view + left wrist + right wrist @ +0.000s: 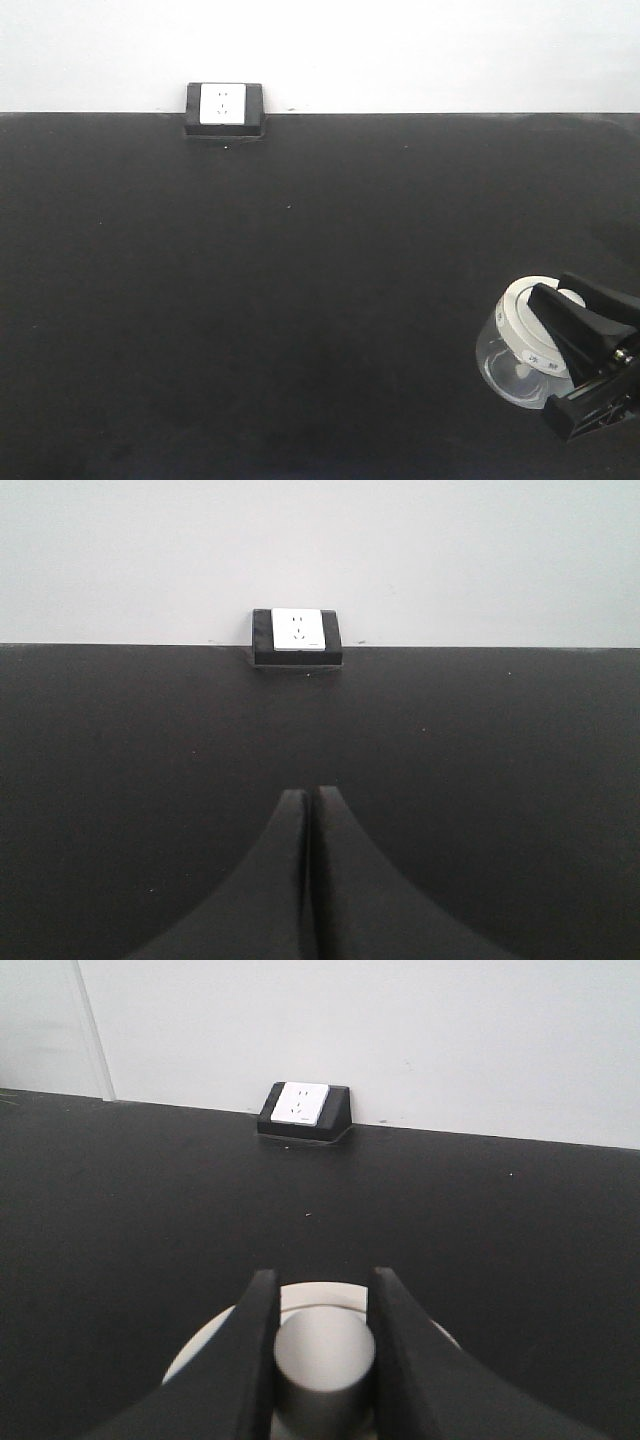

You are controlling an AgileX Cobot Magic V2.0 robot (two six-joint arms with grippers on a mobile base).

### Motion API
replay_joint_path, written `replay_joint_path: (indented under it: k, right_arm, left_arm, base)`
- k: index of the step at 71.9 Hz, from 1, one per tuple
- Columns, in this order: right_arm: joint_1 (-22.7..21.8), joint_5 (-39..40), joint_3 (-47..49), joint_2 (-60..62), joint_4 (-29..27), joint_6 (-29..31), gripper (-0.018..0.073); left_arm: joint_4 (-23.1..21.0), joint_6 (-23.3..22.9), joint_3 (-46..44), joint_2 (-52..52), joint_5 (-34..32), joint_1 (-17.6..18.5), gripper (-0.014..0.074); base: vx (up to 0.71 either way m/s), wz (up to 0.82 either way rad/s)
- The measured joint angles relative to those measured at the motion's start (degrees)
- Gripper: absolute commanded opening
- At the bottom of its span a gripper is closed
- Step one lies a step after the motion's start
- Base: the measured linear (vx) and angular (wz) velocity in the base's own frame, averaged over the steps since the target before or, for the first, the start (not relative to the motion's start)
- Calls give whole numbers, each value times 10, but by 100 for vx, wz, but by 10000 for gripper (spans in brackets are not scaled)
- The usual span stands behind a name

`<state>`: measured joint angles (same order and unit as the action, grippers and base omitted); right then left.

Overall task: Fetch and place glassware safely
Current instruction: 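Hold the jar and drive up to the black counter with socket, then move the held glass jar inward over the counter with the right gripper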

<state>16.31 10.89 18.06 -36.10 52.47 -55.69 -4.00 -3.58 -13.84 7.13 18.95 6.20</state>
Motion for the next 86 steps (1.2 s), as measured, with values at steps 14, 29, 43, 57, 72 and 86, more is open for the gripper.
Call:
replay_joint_path:
  k: [14,29,43,57,72,86]
  right_arm:
    - [0,0,0,0,0,0,-1]
    - [0,0,0,0,0,0,-1]
    - [0,0,0,0,0,0,-1]
    - [0,6,0,0,0,0,-1]
    - [0,32,19,-35,2,8,-1]
    - [0,92,87,-146,25,17,-1]
  left_arm:
    - [0,0,0,0,0,0,-7]
    - [-1,0,0,0,0,0,-7]
    - [-1,0,0,0,0,0,-7]
    - [-1,0,0,0,0,0,-7]
    - [-1,0,0,0,0,0,-7]
    - [-1,0,0,0,0,0,-7]
  base:
    - [0,0]
    - [0,0]
    - [0,0]
    - [0,0]
    - [0,0]
    - [0,0]
